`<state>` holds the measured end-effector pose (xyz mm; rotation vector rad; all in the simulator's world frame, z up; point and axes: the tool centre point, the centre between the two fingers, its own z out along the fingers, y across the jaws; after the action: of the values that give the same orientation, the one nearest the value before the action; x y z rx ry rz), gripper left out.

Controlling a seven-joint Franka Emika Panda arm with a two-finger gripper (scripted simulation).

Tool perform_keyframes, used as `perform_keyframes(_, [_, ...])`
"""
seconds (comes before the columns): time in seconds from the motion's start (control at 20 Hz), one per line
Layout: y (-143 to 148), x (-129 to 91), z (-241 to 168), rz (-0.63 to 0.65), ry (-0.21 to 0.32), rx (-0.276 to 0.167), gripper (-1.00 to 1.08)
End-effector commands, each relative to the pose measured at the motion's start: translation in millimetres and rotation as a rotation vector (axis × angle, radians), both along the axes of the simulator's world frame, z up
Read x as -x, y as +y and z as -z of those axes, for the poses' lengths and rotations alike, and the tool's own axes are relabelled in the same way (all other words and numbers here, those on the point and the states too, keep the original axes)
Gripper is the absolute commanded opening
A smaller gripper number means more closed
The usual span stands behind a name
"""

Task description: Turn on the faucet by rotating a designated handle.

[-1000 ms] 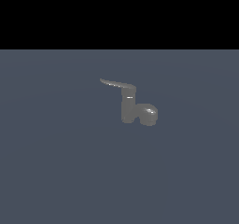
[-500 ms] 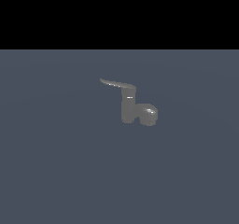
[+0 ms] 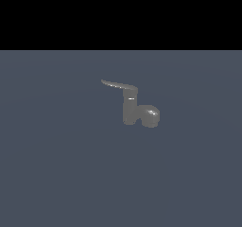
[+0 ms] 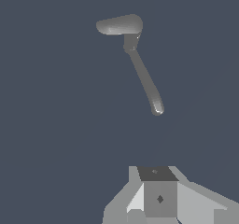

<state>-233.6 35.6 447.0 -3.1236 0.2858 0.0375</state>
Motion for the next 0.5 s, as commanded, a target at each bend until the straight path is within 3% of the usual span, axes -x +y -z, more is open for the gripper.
perform_keyframes(0.0, [8.6,-8.9,10.8,0.051,0.000,0.000,-1.00])
perform_keyframes(0.45, [37.6,-49.4,52.6,0.249,-0.002,0.001,-1.00])
